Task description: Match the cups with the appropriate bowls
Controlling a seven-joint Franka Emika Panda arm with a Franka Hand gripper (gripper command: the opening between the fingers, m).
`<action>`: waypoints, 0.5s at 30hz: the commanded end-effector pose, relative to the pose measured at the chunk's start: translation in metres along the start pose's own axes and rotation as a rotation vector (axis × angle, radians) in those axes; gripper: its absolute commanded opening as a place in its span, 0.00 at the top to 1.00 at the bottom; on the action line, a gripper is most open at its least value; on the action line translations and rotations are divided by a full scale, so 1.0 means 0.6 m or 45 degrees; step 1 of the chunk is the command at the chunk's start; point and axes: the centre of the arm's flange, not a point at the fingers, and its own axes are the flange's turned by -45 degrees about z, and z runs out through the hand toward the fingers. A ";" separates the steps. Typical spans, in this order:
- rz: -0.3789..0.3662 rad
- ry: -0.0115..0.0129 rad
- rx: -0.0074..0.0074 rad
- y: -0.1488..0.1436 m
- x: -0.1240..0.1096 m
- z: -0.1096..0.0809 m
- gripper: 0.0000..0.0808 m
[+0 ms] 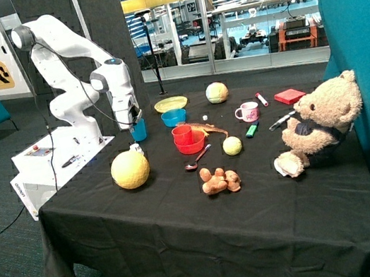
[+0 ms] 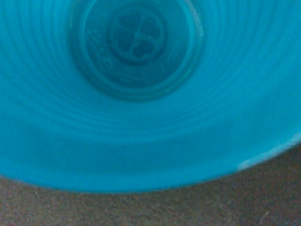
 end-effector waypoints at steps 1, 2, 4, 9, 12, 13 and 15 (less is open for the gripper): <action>0.015 0.0018 -0.0020 0.003 0.000 0.004 1.00; 0.016 0.0018 -0.0020 0.004 0.001 0.004 1.00; 0.016 0.0018 -0.0020 0.005 0.002 0.003 1.00; 0.017 0.0018 -0.0020 0.007 0.005 0.002 1.00; 0.018 0.0018 -0.0020 0.009 0.006 0.002 1.00; 0.019 0.0018 -0.0020 0.009 0.006 0.002 1.00; 0.019 0.0018 -0.0020 0.010 0.006 0.002 1.00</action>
